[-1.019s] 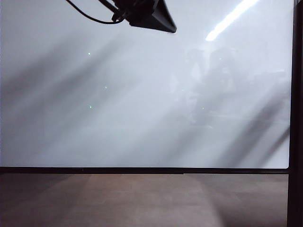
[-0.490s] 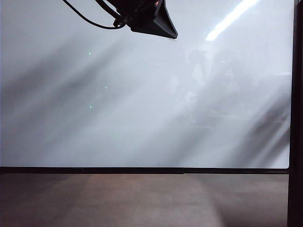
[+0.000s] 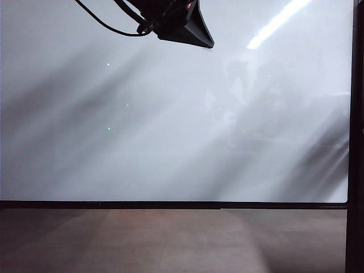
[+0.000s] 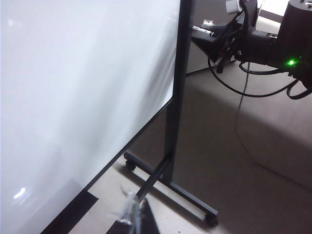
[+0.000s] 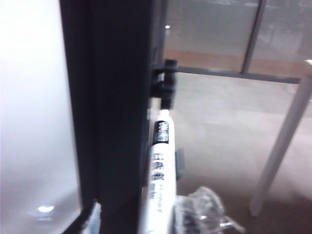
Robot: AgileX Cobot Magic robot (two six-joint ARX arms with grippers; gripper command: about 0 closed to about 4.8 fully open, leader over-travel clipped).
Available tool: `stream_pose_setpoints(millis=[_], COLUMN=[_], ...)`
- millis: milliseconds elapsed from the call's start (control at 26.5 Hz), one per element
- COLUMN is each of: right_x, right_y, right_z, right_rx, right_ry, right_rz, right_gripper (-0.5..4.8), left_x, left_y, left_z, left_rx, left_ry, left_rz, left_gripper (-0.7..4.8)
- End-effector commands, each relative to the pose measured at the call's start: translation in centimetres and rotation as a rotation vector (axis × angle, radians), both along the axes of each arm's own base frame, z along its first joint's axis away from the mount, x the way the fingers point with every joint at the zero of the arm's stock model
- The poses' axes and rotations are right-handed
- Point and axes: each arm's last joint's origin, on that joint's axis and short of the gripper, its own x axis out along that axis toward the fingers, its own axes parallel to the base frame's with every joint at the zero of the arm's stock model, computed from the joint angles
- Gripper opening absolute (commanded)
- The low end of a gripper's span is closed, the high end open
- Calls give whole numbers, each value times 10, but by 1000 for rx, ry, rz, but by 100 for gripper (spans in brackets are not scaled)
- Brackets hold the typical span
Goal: Reach to the right to find the marker pen, pick it up, and write the number 4 on the whiteboard.
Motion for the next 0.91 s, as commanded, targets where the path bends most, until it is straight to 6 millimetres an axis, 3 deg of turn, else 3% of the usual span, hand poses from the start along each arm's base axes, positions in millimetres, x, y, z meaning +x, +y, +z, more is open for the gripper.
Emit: stream_pose_setpoints(millis=[38, 905], right_x=[0, 7], right_y=[0, -2], right_z=[6, 5], right_rx=[-12, 19], right_ry=[-39, -50], right_rz=[1, -56], right_gripper=[210, 210], left_x=[0, -2], left_y=[-1, 0], left_z=[0, -4], left_rx=[-6, 22], left_ry=[3, 45], left_rz=[-9, -8], left_gripper=[-5, -5])
